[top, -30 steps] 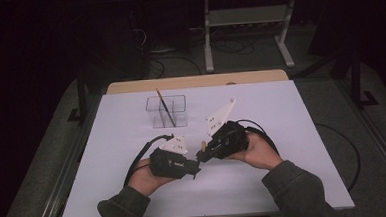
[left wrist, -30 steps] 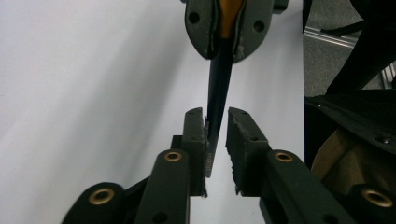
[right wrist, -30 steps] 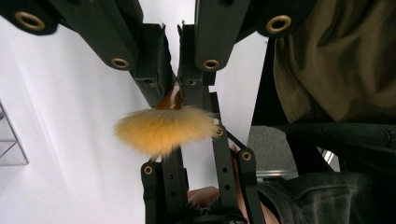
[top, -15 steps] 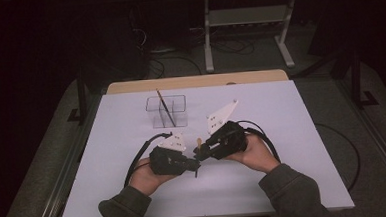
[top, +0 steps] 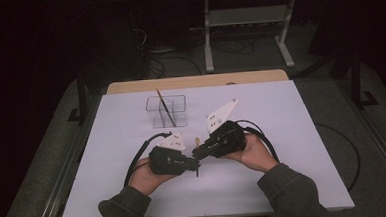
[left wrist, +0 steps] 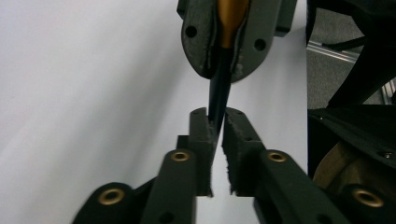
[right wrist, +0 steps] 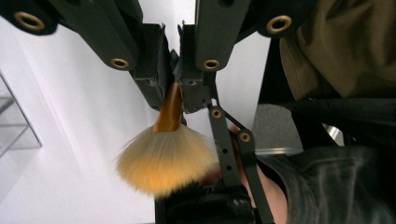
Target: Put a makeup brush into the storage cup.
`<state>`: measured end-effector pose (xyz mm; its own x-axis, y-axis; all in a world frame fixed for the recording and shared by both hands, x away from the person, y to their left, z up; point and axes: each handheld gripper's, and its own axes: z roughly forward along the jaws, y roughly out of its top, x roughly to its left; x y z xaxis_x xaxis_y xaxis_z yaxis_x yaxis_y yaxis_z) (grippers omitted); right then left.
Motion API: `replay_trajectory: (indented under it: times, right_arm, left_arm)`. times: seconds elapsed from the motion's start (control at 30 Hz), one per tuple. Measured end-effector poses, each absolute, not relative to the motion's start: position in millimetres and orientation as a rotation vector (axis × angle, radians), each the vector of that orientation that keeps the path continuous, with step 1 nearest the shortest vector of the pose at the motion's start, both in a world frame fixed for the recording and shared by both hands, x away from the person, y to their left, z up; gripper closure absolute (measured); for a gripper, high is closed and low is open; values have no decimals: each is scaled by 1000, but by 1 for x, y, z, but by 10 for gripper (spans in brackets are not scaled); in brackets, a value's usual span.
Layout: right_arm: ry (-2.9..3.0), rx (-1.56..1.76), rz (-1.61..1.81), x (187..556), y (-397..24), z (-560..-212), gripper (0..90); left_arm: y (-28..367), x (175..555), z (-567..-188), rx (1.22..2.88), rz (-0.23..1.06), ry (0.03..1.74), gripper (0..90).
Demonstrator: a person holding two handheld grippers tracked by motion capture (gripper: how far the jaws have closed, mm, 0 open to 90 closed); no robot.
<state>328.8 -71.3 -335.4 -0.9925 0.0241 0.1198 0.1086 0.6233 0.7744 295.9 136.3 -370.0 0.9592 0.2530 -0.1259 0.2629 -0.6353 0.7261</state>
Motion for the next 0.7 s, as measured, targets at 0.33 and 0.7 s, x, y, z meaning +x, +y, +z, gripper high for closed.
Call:
replay_trajectory:
  times: [0.33, 0.7]
  right_arm:
    - [-2785, -124, -1249, 334, -79, -335, 825]
    - [-2810, -202, -1175, 343, -88, -339, 825]
  left_arm:
    - [145, 294, -374, 2283, 21, 379, 710]
    - [163, 291, -379, 2265, 47, 438, 639]
